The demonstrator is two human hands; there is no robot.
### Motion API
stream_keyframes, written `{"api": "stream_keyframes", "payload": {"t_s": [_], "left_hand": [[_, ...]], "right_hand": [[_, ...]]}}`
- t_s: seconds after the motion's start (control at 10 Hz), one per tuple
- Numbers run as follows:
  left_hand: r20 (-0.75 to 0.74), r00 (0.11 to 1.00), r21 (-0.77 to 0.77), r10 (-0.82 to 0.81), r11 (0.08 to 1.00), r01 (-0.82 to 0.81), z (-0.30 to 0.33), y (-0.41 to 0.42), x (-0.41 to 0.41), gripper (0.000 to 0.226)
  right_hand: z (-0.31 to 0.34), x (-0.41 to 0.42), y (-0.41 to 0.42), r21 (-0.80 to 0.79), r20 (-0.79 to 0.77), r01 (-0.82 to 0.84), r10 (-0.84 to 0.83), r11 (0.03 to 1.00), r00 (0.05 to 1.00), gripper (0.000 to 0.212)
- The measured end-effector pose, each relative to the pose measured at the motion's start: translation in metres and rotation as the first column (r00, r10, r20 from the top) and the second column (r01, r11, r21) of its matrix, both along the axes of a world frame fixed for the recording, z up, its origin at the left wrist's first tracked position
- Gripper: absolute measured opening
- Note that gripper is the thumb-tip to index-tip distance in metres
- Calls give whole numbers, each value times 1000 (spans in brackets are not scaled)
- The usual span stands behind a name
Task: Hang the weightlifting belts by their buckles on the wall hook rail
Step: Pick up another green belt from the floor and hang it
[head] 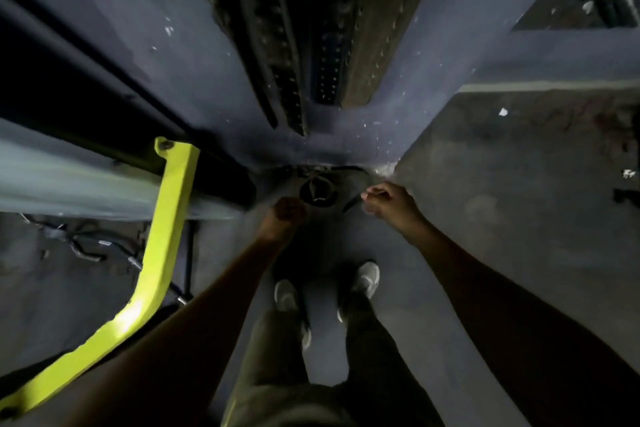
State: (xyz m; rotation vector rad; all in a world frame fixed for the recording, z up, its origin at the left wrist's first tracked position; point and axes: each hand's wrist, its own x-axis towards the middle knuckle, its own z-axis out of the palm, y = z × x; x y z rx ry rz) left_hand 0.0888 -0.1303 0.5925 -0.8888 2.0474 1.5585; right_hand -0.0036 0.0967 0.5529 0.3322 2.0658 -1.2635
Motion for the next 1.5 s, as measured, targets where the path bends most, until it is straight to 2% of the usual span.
{"api": "stream_keyframes", "payload": {"t_s": [0.1, 0.2, 0.3, 0.4, 0.5, 0.6, 0.7, 0.8, 0.9, 1.0, 1.1, 1.2, 1.3, 1.4, 1.5], "left_hand": [[56, 998, 11, -13, 1000, 13, -38, 7, -23, 36], [129, 991, 10, -37, 999, 36, -109, 14, -54, 37], [156, 985, 11, -68, 998, 67, -161, 10, -72, 37], [230, 969, 65, -86, 995, 73, -263, 14, -99, 26], [220, 974, 88, -53, 996, 34, -361, 17, -121, 25], [193, 980, 146, -50, 989, 21, -480, 7, -132, 32], [179, 984, 231, -1, 972, -41, -552, 3, -139, 35], [206, 970, 328, 127, 925, -190, -613, 7, -152, 40], [272, 908, 358, 318, 843, -402, -650, 4, -169, 24], [297, 877, 443, 378, 759, -478, -664, 1, -186, 25], [281, 872, 464, 401, 739, -489, -658, 3, -191, 47], [362, 861, 391, 357, 781, -488, -638, 13, -180, 47], [370, 846, 325, 383, 800, -504, -600, 29, -158, 41], [338, 808, 321, 482, 748, -581, -548, 42, -140, 36], [282, 841, 335, 463, 774, -538, -488, 51, -126, 38]], "right_hand": [[-48, -12, 0, 21, 32, -2, 2, 1000, 999, 35], [-123, -29, -6, -12, 79, 56, -55, 998, 995, 32], [-167, -36, -19, -52, 128, 154, -147, 987, 981, 16], [-265, -50, -25, -43, 166, 185, -175, 982, 970, 20], [-363, -64, -33, 0, 152, 118, -116, 993, 982, 24], [-459, -69, -42, 134, 67, -8, -1, 991, 998, 26], [-541, -77, -56, 215, -17, -90, 96, 973, 995, 33], [-611, -92, -71, 334, -42, -345, 380, 877, 924, 49], [-658, -97, -82, 407, 33, -461, 492, 788, 870, 46], [-672, -84, -84, 467, -7, -333, 380, 819, 925, 37], [-642, -44, -91, 488, 1, -363, 416, 794, 909, 40], [-591, 11, -97, 485, -142, -253, 361, 837, 922, 47], [-538, 40, -89, 376, -109, -171, 227, 911, 968, 66], [-488, 42, -64, 234, -114, -93, 123, 968, 986, 52], [-438, 26, -37, 197, -208, -37, 79, 980, 975, 16]]}}
